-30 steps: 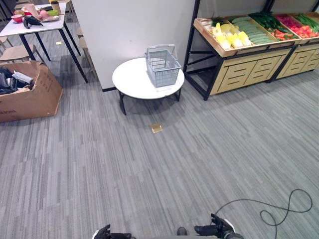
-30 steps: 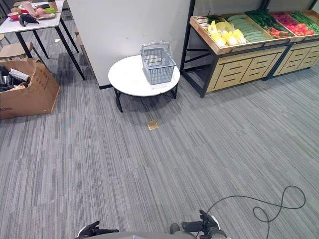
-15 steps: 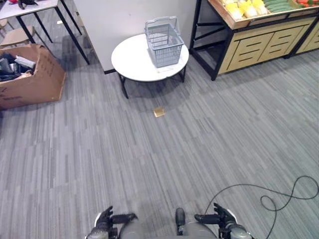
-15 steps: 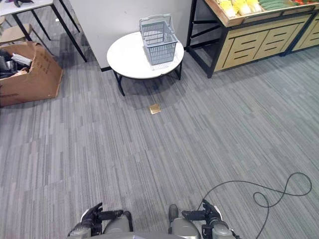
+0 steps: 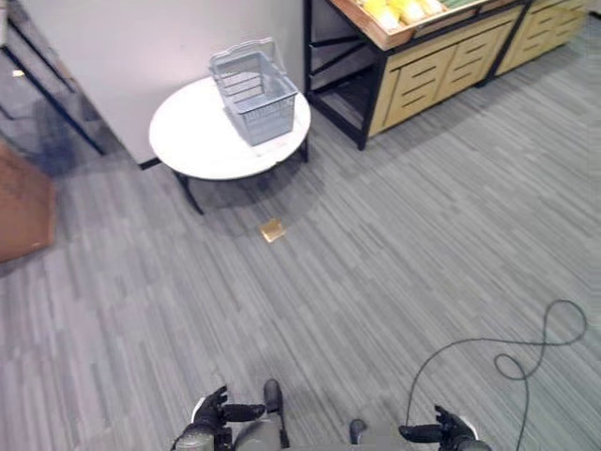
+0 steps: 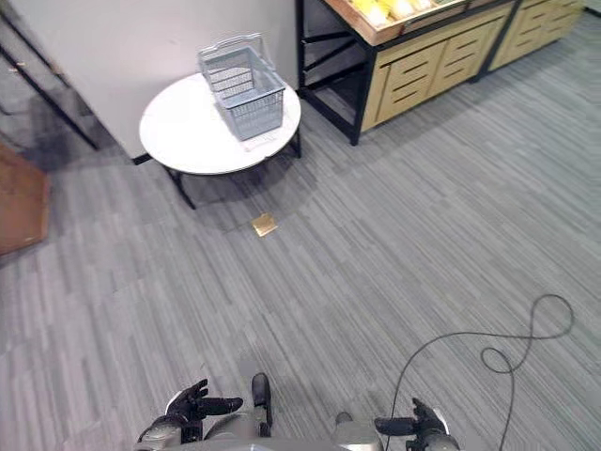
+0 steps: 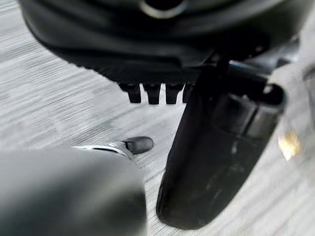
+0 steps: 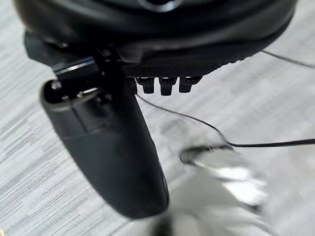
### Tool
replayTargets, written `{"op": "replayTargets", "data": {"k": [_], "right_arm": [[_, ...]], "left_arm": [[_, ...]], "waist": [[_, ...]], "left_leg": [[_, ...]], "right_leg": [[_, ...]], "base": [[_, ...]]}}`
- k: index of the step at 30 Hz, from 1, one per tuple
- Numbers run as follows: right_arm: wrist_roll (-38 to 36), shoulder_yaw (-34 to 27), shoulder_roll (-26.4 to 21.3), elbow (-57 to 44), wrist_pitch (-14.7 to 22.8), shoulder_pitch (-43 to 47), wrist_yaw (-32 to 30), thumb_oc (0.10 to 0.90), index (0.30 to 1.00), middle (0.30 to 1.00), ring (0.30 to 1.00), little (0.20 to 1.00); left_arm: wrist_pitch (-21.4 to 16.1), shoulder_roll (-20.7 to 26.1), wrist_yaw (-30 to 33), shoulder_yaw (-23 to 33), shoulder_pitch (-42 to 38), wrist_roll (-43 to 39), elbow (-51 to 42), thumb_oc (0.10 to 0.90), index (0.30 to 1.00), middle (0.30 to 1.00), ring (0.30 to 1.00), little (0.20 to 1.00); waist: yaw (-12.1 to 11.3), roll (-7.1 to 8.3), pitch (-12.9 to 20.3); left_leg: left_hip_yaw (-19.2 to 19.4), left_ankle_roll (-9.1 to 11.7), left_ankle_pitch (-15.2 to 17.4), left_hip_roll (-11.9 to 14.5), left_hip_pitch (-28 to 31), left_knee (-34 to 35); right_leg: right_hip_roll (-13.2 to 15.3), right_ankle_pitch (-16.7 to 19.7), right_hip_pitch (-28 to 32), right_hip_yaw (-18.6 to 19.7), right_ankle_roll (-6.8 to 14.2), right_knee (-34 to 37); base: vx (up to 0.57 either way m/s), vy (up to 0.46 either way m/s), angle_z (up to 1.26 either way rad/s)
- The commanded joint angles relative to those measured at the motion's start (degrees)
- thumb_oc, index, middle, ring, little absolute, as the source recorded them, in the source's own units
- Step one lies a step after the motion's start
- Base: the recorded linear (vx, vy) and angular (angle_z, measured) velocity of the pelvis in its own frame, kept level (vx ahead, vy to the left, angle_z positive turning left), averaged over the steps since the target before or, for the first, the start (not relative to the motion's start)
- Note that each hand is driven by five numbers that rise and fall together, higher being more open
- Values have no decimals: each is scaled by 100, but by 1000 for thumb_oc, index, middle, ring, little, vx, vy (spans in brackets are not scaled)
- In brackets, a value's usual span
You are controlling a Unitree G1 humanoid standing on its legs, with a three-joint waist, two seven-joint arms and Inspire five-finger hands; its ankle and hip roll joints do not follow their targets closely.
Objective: Get the vegetables into the basket
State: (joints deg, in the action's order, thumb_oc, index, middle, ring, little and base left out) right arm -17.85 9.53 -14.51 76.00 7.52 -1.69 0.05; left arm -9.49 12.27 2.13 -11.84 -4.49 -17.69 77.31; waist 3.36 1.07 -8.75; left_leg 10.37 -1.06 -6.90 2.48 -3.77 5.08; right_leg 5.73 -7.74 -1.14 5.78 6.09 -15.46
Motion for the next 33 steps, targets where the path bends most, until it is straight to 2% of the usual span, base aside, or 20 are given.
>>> {"op": "replayTargets", "data": {"k": [1, 4, 5, 7, 8, 9, 10, 12, 13, 14, 15, 16, 19, 20, 21, 24, 27, 28, 31, 33], "right_arm": [[77, 205, -105, -169, 32, 349, 23, 900, 1000, 1000, 1000, 1000], [110, 254, -106, -230, 44, 472, -9, 900, 1000, 1000, 1000, 1000], [83, 269, -106, -309, 56, 532, -35, 900, 1000, 1000, 1000, 1000], [72, 284, -102, -366, 75, 567, -62, 900, 1000, 1000, 1000, 1000], [72, 284, -102, -366, 75, 568, -62, 900, 1000, 1000, 1000, 1000], [70, 318, -94, -401, 84, 625, -74, 900, 1000, 1000, 1000, 1000], [69, 318, -94, -400, 85, 626, -74, 900, 1000, 1000, 1000, 1000], [28, 329, -102, -338, 105, 748, -122, 900, 1000, 1000, 1000, 1000], [42, 342, -95, -357, 111, 761, -132, 900, 1000, 1000, 1000, 1000], [60, 359, -100, -375, 120, 775, -145, 900, 1000, 1000, 1000, 1000], [60, 359, -100, -375, 120, 775, -145, 900, 1000, 1000, 1000, 1000], [73, 358, -127, -431, 108, 754, -124, 900, 1000, 1000, 1000, 1000], [87, 337, -203, -442, 104, 634, -80, 900, 1000, 1000, 1000, 1000], [111, 338, -311, -427, 100, 635, -68, 900, 1000, 1000, 1000, 1000], [100, 326, -337, -443, 114, 605, -51, 900, 1000, 1000, 1000, 1000], [92, 325, -395, -458, 123, 584, -45, 900, 1000, 1000, 1000, 1000], [20, 300, -481, -410, 154, 579, -52, 900, 1000, 1000, 1000, 1000], [-48, 263, -526, -393, 164, 587, -81, 900, 1000, 1000, 1000, 1000], [-80, 220, -576, -313, 175, 547, -126, 900, 1000, 1000, 1000, 1000], [-82, 196, -601, -268, 163, 523, -147, 900, 1000, 1000, 1000, 1000]], "left_arm": [[-35, 53, 73, 131, 148, 219, -44, 900, 1000, 1000, 1000, 1000], [-41, 127, 157, 158, 82, 264, -43, 900, 1000, 1000, 1000, 1000], [-31, 157, 157, 174, 46, 238, -46, 900, 1000, 1000, 1000, 1000], [-23, 173, 171, 172, 15, 249, -47, 900, 1000, 1000, 1000, 1000], [-22, 173, 171, 173, 15, 249, -46, 900, 1000, 1000, 1000, 1000], [-7, 204, 211, 214, -22, 241, -19, 900, 1000, 1000, 1000, 1000], [-7, 204, 211, 215, -23, 241, -19, 900, 1000, 1000, 1000, 1000], [-4, 157, 236, 228, -72, 206, 53, 900, 1000, 1000, 1000, 1000], [-6, 138, 237, 231, -71, 206, 59, 900, 1000, 1000, 1000, 1000], [-17, 104, 257, 227, -77, 213, 66, 900, 1000, 1000, 1000, 1000], [-17, 104, 257, 227, -77, 213, 66, 900, 1000, 1000, 1000, 1000], [-9, 53, 238, 237, -41, 228, 107, 900, 1000, 1000, 1000, 1000], [18, -25, 183, 298, 68, 178, 183, 900, 1000, 1000, 1000, 1000], [25, -124, 184, 369, 111, -42, 200, 900, 1000, 1000, 1000, 1000], [30, -117, 170, 386, 120, -103, 196, 900, 1000, 1000, 1000, 1000], [14, -141, 164, 317, 113, -59, 146, 900, 1000, 1000, 1000, 1000], [-3, -137, 188, 253, 44, -20, 89, 900, 1000, 1000, 1000, 1000], [-10, -160, 217, 189, -20, -52, 18, 900, 1000, 1000, 1000, 1000], [-22, -196, 245, 107, -73, -48, -32, 900, 1000, 1000, 1000, 1000], [-31, -216, 247, 63, -92, -79, -64, 900, 1000, 1000, 1000, 1000]], "waist": [[-220, 243, -179], [-276, 262, -254], [-291, 203, -318], [-297, 205, -375], [-292, 207, -380], [-289, 228, -427], [-283, 228, -435], [-199, 125, -593], [-164, 141, -596], [-82, 139, -663], [-81, 138, -666], [21, 159, -690], [79, 140, -613], [96, -15, -538], [106, -75, -530], [141, -150, -536], [178, -227, -570], [172, -201, -621], [155, -131, -673], [126, -115, -699]], "left_leg": [[-35, 327, 71, 51, -293, -138], [49, 219, 186, -30, -210, -105], [93, 164, 295, -37, -73, -51], [163, 130, 406, -61, 86, -30], [159, 129, 407, -64, 90, -31], [238, 138, 496, -73, 238, -8], [233, 138, 498, -74, 246, -8], [145, 222, 642, -2, 501, -17], [124, 265, 691, -9, 585, -14], [23, 336, 791, 15, 772, -37], [22, 337, 791, 16, 776, -37], [-150, 419, 1014, 18, 1067, -147], [-397, 470, 1253, 25, 1323, -324], [-513, 596, 1150, 225, 1373, -401], [-557, 673, 1028, 339, 1367, -453], [-650, 784, 852, 496, 1314, -554], [-836, 948, 411, 644, 1080, -1027], [-855, 1050, 51, 661, 842, -1554], [-757, 1021, -160, 640, 552, -2045], [-613, 950, -124, 609, 293, -1919]], "right_leg": [[525, 1317, 594, 189, 619, 696], [575, 1821, 297, 83, 703, 308], [530, 1849, 90, -134, 664, -121], [584, 1916, -118, -497, 623, -327], [588, 1909, -113, -501, 623, -333], [621, 1909, -335, -792, 569, -225], [622, 1905, -326, -798, 568, -227], [423, 1299, -800, -1089, 443, 498], [450, 1345, -928, -1119, 467, 828], [485, 1550, -1070, -1156, 531, 1298], [484, 1550, -1064, -1158, 531, 1301], [542, 1849, -1261, -1210, 647, 1716], [519, 1819, -1196, -1114, 577, 1487], [426, 1655, -1198, -1282, 425, 1228], [362, 1498, -1223, -1332, 344, 1043], [278, 1264, -1243, -1447, 234, 835], [145, 973, -1182, -1501, 36, 681], [89, 885, -1025, -1542, -91, 720], [41, 773, -683, -1593, -210, 875], [65, 753, -471, -1601, -199, 1039]], "base": [[88, 134, -7], [122, 199, -18], [116, 234, -27], [107, 166, -26], [120, 78, -10], [83, 38, -3], [192, 62, -13], [269, 3, -22], [346, -101, -12], [224, -94, 4], [415, -201, 28], [356, -191, 37], [361, -258, 83], [313, -379, 90], [275, -406, 37], [116, -235, 27], [121, -262, 24], [174, -329, 37], [177, -244, 22], [203, -119, -2]]}}
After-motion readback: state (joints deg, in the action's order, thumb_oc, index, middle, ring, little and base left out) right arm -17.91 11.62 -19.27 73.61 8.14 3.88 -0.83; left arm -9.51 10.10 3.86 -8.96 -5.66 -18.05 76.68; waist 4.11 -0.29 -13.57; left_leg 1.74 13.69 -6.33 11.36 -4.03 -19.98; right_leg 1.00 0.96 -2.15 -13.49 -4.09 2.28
